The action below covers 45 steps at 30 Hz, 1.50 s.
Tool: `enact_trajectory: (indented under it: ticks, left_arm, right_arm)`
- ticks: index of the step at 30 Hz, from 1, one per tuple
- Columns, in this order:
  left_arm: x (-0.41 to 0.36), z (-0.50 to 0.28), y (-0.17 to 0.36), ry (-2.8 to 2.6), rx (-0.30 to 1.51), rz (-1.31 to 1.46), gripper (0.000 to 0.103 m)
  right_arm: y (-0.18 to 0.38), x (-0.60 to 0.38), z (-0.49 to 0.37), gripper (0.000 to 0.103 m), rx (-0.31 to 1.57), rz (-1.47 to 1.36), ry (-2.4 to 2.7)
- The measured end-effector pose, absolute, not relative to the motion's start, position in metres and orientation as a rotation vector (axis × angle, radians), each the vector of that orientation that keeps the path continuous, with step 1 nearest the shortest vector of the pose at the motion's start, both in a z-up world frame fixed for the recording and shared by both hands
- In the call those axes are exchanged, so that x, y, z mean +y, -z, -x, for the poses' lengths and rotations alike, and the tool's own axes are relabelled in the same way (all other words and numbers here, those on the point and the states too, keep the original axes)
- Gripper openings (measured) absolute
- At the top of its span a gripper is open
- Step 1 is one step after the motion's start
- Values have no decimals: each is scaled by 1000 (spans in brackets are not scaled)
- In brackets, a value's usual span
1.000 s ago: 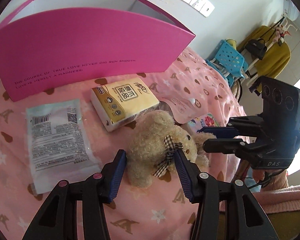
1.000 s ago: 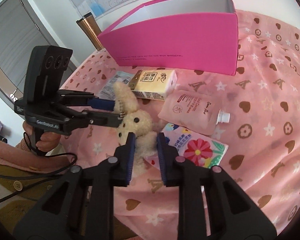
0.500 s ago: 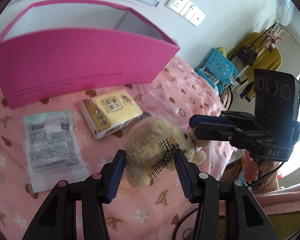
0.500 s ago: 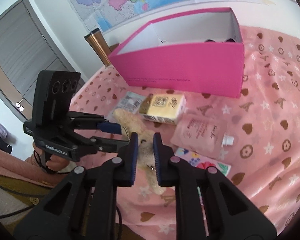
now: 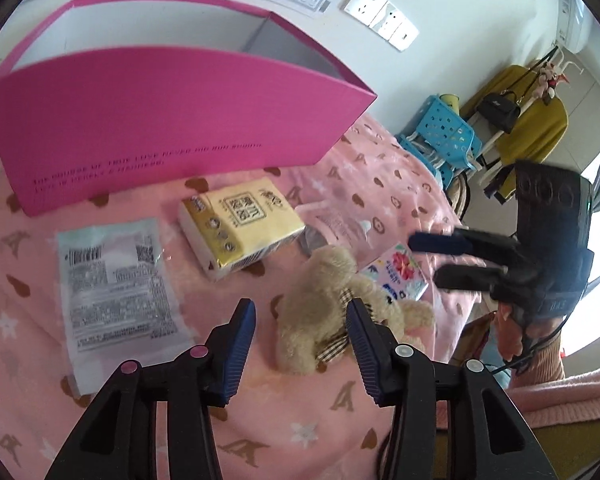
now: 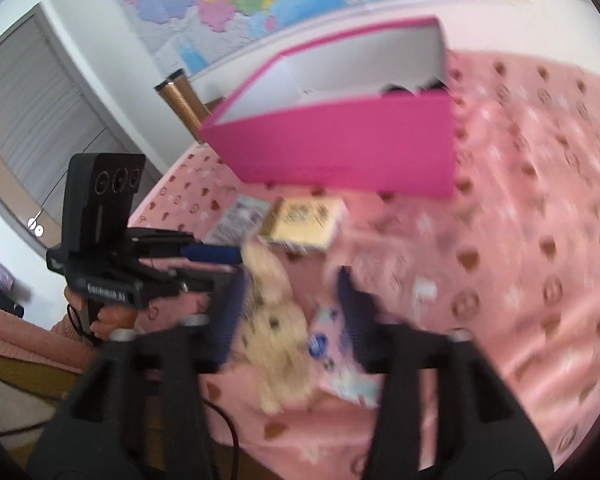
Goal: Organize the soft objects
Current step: 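Reach the left tool to the beige teddy bear and grasp it, then carry the teddy bear into the magenta box and open the left tool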
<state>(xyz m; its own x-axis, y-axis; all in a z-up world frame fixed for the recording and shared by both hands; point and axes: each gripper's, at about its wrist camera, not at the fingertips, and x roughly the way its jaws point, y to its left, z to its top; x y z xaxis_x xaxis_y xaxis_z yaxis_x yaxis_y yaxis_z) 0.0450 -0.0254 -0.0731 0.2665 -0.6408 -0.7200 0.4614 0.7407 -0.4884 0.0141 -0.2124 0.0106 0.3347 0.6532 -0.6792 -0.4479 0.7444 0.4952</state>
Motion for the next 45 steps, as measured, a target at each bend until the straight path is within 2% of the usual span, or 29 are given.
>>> enact_trajectory:
  ticks: [6, 9, 14, 18, 25, 35, 40, 45]
  left_arm:
    - [-33, -45, 76, 777, 1066, 169, 54]
    - [-39, -47, 83, 794, 1088, 171, 57]
    - [-42, -44, 84, 824, 1092, 192, 52]
    - [-40, -39, 71, 827, 1062, 200, 49]
    - [-33, -44, 30, 791, 956, 208, 49]
    - [-39, -97, -31, 682, 818, 167, 49]
    - [-38, -130, -38, 628, 808, 177, 49]
    - [-41, -159, -24, 587, 859, 186, 49]
  right_arm:
    - [5, -213, 13, 52, 1045, -185, -733]
    - [11, -206, 21, 28, 1046, -121, -727]
    - [17, -203, 26, 20, 1037, -124, -732]
    - [8, -209, 22, 18, 1009, -168, -727]
    - [-26, -211, 9, 18, 911, -180, -739]
    - [-84, -210, -54, 18, 745, -141, -745]
    - [-100, -209, -91, 18, 705, -124, -716]
    - [-95, -208, -129, 18, 726, -137, -684]
